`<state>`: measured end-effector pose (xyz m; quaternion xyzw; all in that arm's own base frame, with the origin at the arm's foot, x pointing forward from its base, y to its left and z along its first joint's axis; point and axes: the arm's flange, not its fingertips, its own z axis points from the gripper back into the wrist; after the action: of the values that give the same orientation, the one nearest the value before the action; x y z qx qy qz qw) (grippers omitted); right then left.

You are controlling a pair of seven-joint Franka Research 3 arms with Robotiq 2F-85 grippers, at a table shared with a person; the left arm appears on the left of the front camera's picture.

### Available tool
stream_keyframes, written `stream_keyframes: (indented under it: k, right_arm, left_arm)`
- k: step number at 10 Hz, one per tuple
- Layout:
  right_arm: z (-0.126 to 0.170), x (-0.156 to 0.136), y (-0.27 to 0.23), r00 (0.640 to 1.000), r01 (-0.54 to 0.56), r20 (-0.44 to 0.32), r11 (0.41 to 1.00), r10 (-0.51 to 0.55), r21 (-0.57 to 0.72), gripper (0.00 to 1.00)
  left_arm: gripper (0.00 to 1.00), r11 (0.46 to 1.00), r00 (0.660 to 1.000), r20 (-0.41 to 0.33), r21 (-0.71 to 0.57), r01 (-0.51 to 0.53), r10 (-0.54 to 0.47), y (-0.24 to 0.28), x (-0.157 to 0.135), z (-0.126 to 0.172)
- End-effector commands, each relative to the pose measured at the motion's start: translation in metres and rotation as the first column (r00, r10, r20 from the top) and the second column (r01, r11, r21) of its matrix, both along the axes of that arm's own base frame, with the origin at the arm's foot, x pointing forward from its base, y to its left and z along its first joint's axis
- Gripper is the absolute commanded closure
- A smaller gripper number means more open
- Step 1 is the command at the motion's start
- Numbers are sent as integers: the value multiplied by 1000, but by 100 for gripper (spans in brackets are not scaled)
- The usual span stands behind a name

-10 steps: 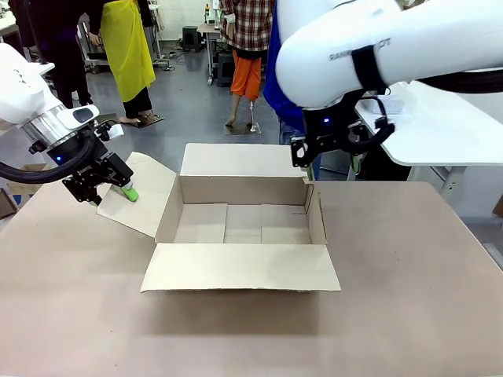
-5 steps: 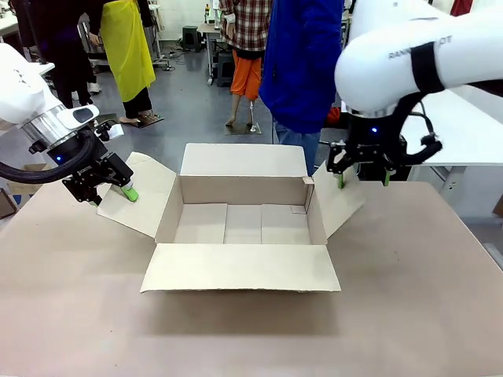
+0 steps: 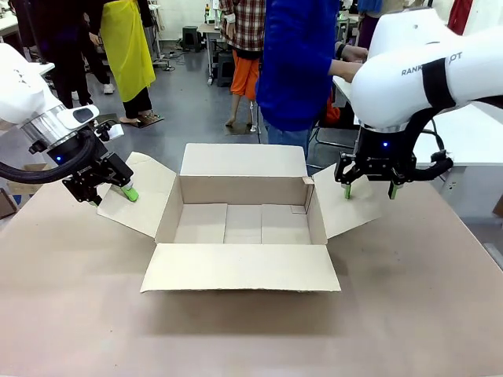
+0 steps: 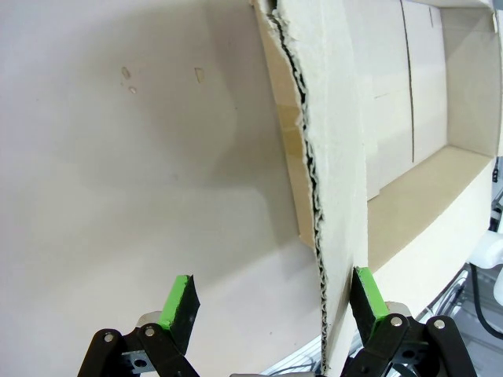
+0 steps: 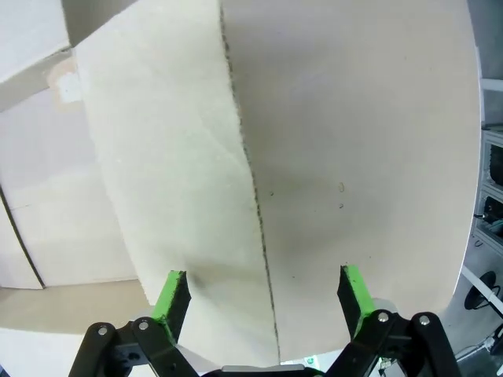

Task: Pack the gift set into the box.
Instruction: Place both hands on the side flaps of the Package Box and spread them outward, then lift both hands away from the flaps of the Package Box.

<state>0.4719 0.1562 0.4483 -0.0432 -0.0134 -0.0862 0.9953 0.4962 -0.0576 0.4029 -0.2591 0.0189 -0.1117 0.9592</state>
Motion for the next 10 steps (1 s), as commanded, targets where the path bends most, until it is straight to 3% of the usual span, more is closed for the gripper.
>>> stream_keyframes:
  k: [1,10]
  right_arm:
    - [8,1,2,1000,-6,0,1000,6,-18,0]
    - [8,1,2,1000,-6,0,1000,6,-18,0]
  left_arm:
    - [0,1000,1000,-1,12,-8,8,1,-2,2]
    - [0,1000,1000,-1,12,-8,8,1,-2,2]
